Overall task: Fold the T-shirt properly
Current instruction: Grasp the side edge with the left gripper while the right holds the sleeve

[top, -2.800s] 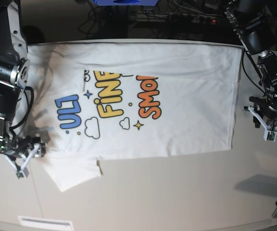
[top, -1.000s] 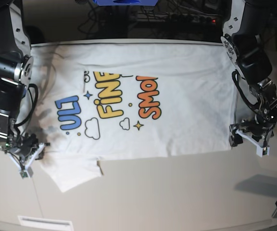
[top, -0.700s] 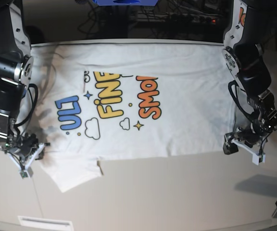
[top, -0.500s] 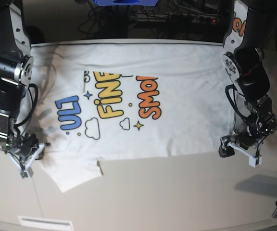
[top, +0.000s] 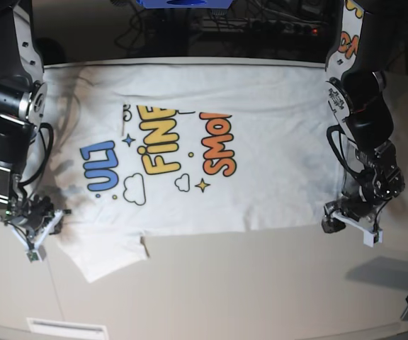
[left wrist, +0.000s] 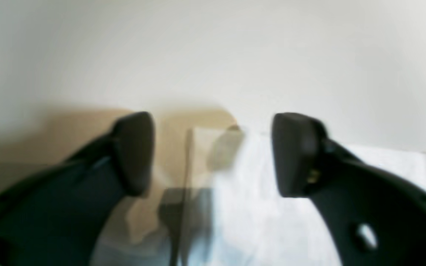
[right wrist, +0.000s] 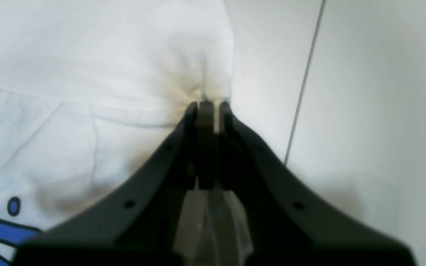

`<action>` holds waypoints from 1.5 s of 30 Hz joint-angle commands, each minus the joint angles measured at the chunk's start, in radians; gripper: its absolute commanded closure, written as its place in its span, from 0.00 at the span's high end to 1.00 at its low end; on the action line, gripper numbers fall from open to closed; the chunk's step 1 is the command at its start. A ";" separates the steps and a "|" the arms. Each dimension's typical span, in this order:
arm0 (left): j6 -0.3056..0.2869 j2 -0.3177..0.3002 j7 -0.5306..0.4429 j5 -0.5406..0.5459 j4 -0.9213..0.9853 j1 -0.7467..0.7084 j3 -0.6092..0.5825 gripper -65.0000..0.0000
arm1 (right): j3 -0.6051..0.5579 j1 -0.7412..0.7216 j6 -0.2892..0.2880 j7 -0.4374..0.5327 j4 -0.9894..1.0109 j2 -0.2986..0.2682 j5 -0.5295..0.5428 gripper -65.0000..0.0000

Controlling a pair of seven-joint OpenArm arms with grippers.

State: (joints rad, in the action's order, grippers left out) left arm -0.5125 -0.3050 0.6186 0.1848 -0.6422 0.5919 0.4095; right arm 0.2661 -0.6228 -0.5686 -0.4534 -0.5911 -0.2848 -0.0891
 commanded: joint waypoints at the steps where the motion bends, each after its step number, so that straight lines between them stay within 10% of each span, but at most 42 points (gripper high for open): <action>1: 0.004 -0.007 0.025 -0.005 -0.008 0.013 -0.002 0.58 | -0.001 -0.029 0.000 0.008 -0.014 -0.018 -0.002 0.02; 8: 0.004 -0.010 0.025 -0.005 -0.005 0.013 -0.002 0.24 | -0.001 -0.029 0.000 0.008 -0.014 -0.018 -0.002 0.02; 21: 0.005 -0.029 0.024 -0.003 -0.011 0.013 -0.168 0.01 | -0.001 -0.029 0.000 0.008 -0.014 -0.018 -0.002 0.02; 45: 0.074 -0.029 0.025 -0.001 -0.138 -0.034 -0.162 0.00 | 0.003 -0.029 0.000 0.020 -0.014 -0.014 0.002 0.02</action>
State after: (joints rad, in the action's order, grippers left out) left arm -0.4442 -0.3183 0.6491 0.1844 -0.7589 0.5285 0.2466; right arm 0.2661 -0.6228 -0.5686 -0.4519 -0.5911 -0.2844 -0.0914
